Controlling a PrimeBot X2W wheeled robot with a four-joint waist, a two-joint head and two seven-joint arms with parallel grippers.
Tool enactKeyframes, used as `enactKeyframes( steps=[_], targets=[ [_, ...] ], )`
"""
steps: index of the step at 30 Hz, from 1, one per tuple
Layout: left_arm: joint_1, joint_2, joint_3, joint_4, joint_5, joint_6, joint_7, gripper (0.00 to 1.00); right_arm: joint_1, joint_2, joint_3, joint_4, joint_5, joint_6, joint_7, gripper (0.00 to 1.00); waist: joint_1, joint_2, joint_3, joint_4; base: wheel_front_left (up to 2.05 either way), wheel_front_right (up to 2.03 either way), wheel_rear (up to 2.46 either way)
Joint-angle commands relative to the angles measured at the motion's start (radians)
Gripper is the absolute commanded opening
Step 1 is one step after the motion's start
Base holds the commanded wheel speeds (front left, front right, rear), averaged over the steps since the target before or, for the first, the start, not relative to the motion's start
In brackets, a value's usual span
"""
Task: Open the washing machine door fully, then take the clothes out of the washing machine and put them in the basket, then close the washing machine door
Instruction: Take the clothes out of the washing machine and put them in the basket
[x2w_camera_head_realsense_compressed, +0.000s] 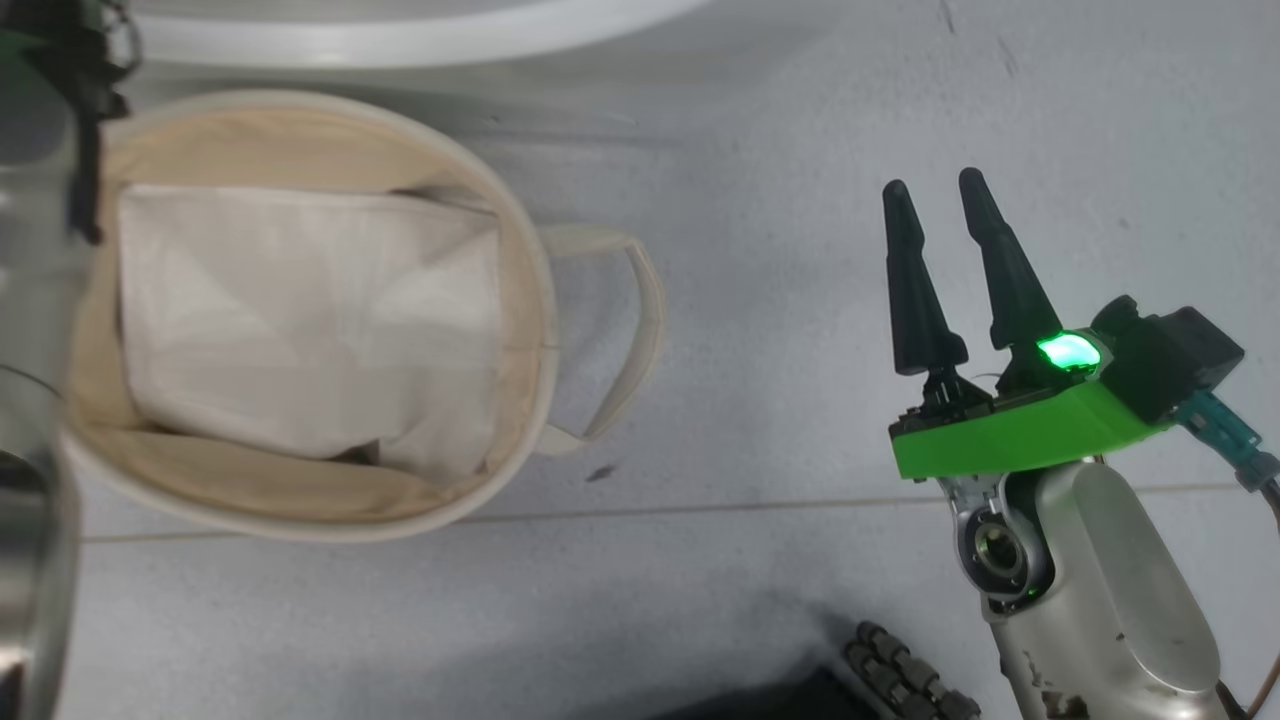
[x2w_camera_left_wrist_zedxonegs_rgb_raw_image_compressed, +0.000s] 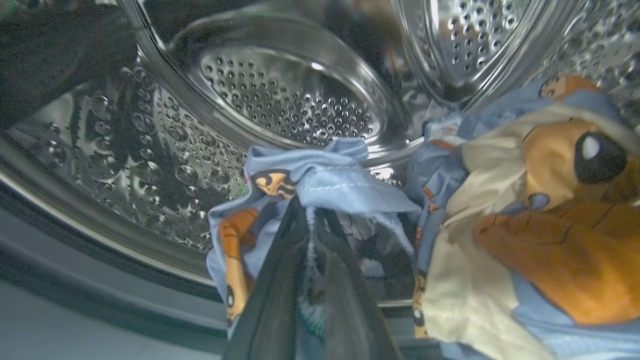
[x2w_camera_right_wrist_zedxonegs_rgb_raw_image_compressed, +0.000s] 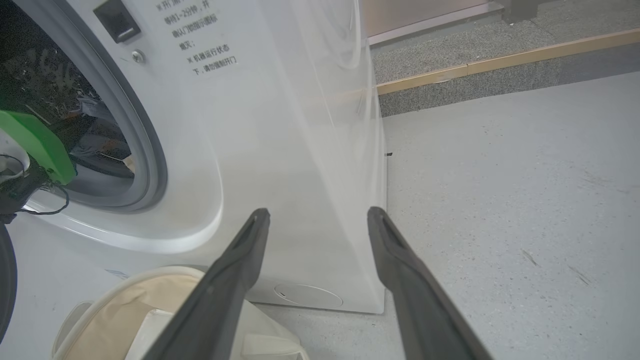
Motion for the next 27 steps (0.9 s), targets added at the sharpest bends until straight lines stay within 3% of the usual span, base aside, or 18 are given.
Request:
enactKeyframes(
  steps=[1, 8, 27],
  targets=[
    [0.006, 0.022, 0.014, -0.05, -0.014, 0.008, -0.02, 0.0, 0.032, 0.001, 0.013, -0.029, -0.008, 0.001, -0.012, 1.0, -0.0001, 0.0, -0.031, 0.015, 0.0, 0.0, 0.0],
    [0.177, 0.001, 0.013, -0.326, -0.071, 0.017, -0.034, 0.0, 0.062, 0.001, 0.011, -0.024, -0.035, 0.001, -0.012, 1.0, -0.0001, 0.0, -0.13, 0.049, 0.0, 0.0, 0.0],
    [0.679, 0.049, -0.002, -0.92, -0.163, 0.064, -0.035, 0.0, 0.181, 0.001, 0.004, 0.01, -0.072, 0.001, -0.012, 1.0, -0.0001, 0.0, -0.399, 0.122, 0.0, 0.0, 0.0]
  ],
)
